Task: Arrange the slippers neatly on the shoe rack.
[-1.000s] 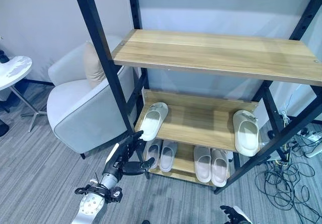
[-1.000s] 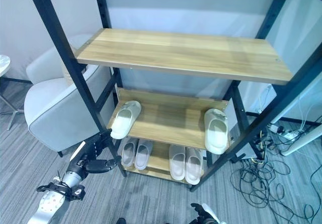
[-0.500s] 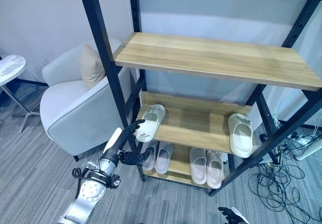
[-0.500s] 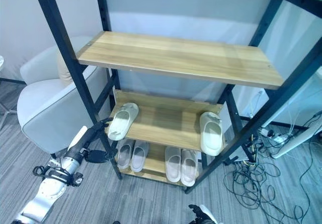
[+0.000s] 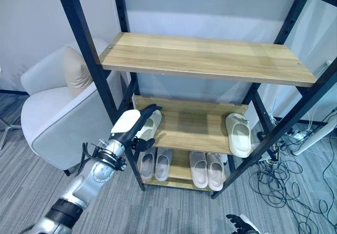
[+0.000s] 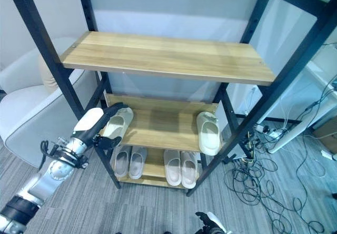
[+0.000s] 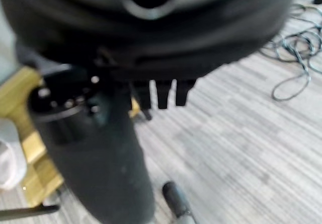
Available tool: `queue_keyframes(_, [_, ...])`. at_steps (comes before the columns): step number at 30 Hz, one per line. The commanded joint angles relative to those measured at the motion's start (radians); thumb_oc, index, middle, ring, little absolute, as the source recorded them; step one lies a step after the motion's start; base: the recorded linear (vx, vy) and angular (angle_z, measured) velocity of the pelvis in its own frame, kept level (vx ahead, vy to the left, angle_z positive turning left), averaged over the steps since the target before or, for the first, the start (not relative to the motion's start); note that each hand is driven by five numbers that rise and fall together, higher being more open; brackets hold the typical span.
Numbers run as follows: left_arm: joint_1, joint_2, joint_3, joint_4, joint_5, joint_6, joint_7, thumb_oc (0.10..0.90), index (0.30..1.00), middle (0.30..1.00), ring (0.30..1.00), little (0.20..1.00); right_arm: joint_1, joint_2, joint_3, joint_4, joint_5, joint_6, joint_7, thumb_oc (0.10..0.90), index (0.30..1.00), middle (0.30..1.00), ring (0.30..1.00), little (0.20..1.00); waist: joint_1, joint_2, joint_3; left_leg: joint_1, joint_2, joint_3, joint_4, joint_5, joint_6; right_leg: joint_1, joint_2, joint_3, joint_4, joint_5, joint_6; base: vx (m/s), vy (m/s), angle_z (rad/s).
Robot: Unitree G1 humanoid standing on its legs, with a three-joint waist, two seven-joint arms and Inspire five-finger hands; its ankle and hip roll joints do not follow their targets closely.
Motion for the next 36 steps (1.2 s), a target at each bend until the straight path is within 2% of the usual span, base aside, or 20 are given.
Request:
queue_keyframes(1, [-0.268,0.052,-0.043,0.038,0.053,-0.018,0.085,0.800,0.900,0.900,0.900,0.900,-0.049,-0.064,0.026,-0.075,-0.008,-0.030,-0.003,0.800,0.900,0.900,0.900,0.900,-0.018,-0.031,-0.019,-0.056,-0.039,0.038,0.002,-0.035,-0.006,0.060,-0.059,-0.036,0.014,-0.134,0.103,-0.02,0.029,-0.06])
queue_keyframes(13, [-0.498,0.170,-0.162,0.211,0.158,0.050,0.081,0.800,0.900,0.900,0.900,0.900,-0.069,-0.084,0.052,-0.120,0.001,-0.034,0.019,0.800,0.900,0.900,0.900,0.900,-0.030,-0.044,-0.002,-0.084,-0.043,0.045,0.002,-0.031,0.010,0.019,-0.062,-0.010,0.014,-0.114,0.113,-0.02,0.012,-0.07])
queue_keyframes(16, [-0.509,0.186,-0.163,0.227,0.164,0.057,0.085,0.800,0.900,0.900,0.900,0.900,-0.070,-0.084,0.052,-0.125,0.004,-0.035,0.022,0.800,0.900,0.900,0.900,0.900,-0.030,-0.047,-0.001,-0.088,-0.043,0.049,0.002,-0.031,0.013,0.013,-0.063,-0.004,0.014,-0.110,0.114,-0.01,0.008,-0.08])
queue_keyframes(23, [-0.438,0.246,-0.082,0.245,0.180,0.081,0.095,0.800,0.900,0.900,0.900,0.900,-0.060,-0.095,0.047,-0.145,0.001,-0.035,0.035,0.800,0.900,0.900,0.900,0.900,-0.026,-0.050,0.001,-0.085,-0.045,0.057,0.002,-0.034,0.018,0.009,-0.065,0.002,0.014,-0.108,0.113,0.00,0.003,-0.02])
queue_keyframes(36, [-0.502,0.257,-0.135,0.301,0.206,0.104,0.086,0.800,0.900,0.900,0.900,0.900,-0.057,-0.102,0.046,-0.188,0.001,-0.031,0.032,0.800,0.900,0.900,0.900,0.900,-0.033,-0.064,0.024,-0.119,-0.043,0.048,0.002,-0.025,0.020,-0.025,-0.061,0.000,0.014,-0.098,0.114,-0.01,-0.001,0.00])
